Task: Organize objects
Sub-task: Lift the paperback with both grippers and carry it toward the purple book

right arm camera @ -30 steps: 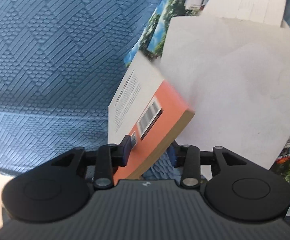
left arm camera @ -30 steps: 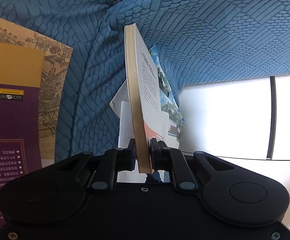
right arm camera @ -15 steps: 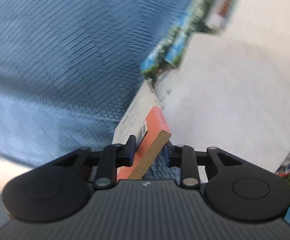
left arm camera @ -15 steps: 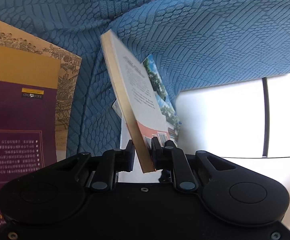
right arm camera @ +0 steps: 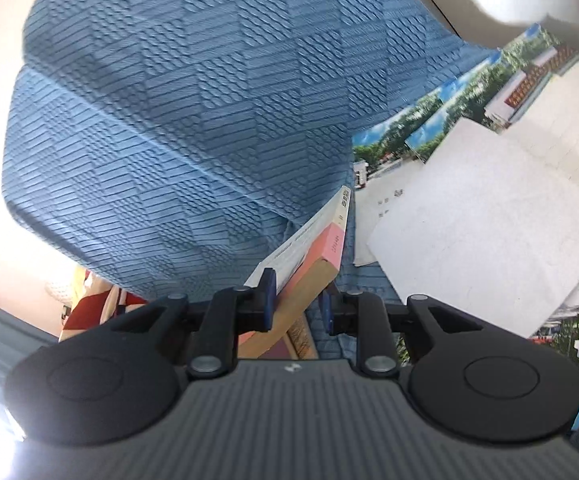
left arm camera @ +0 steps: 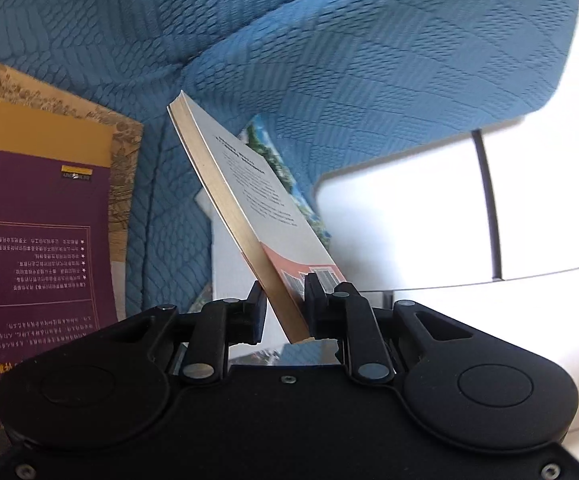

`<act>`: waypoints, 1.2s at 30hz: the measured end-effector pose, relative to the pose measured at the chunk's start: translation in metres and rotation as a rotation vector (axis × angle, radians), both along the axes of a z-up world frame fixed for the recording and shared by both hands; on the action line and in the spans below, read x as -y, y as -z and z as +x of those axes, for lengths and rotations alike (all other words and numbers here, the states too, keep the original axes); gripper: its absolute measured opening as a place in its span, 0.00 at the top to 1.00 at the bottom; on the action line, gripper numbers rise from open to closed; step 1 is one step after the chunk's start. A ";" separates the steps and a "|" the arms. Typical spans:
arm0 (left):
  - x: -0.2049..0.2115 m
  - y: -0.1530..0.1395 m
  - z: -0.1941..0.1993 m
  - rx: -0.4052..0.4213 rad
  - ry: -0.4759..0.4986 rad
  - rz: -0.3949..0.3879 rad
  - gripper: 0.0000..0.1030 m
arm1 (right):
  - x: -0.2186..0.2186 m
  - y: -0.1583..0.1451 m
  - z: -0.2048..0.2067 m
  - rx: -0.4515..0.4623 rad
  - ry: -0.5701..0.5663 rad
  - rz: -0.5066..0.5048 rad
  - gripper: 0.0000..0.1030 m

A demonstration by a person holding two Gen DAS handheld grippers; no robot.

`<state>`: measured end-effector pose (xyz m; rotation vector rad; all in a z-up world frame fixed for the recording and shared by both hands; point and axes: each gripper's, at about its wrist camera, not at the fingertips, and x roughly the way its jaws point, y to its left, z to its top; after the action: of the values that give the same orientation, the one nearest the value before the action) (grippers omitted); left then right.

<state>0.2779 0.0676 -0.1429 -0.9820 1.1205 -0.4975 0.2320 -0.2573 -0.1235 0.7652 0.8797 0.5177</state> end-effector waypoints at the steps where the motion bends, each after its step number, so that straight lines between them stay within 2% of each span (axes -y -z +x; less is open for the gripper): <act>1: -0.001 -0.005 -0.002 0.009 0.002 -0.006 0.81 | 0.000 -0.006 -0.002 0.007 -0.007 -0.001 0.75; 11: -0.027 -0.068 -0.029 0.089 -0.011 -0.025 0.80 | -0.016 -0.069 -0.022 0.099 -0.060 -0.018 0.75; 18: -0.056 -0.093 -0.055 0.125 -0.034 -0.016 0.79 | -0.037 -0.096 -0.038 0.133 -0.122 -0.018 0.75; 26: -0.088 -0.087 -0.082 0.114 -0.079 -0.008 0.79 | -0.064 -0.097 -0.057 0.146 -0.187 -0.026 0.74; 36: -0.113 -0.048 -0.090 0.034 -0.111 0.026 0.79 | -0.098 -0.061 -0.057 0.083 -0.238 -0.058 0.74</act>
<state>0.1881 0.1811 -0.0953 -1.0032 1.0334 -0.4080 0.1750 -0.1590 -0.0624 0.5845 0.9093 0.7261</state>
